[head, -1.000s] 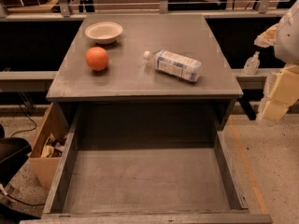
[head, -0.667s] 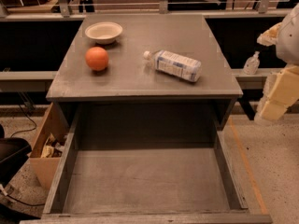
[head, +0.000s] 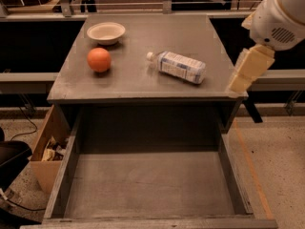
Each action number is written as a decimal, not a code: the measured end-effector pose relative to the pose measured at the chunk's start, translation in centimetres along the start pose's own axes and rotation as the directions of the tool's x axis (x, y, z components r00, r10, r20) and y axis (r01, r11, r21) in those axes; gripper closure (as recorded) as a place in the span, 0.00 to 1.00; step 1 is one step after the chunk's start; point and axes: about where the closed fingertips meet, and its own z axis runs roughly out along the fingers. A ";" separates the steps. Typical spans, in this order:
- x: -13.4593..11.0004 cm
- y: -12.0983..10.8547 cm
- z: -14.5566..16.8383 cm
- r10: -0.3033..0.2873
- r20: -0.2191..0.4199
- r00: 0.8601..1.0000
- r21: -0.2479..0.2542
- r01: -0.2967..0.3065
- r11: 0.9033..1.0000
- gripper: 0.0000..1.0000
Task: Place blue plastic bottle upright
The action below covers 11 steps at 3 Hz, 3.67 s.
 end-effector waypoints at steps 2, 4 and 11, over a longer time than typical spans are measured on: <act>-5.0 -9.0 6.0 0.082 0.040 0.996 -0.019 -0.081 0.997 0.00; -9.0 -12.8 12.9 0.104 0.022 0.994 -0.121 -0.100 0.988 0.00; -10.1 -8.3 21.7 0.194 -0.351 0.916 -0.217 -0.281 0.935 0.00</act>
Offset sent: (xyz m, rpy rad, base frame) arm 0.1963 0.0409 -0.0052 0.1015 0.0314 -0.0708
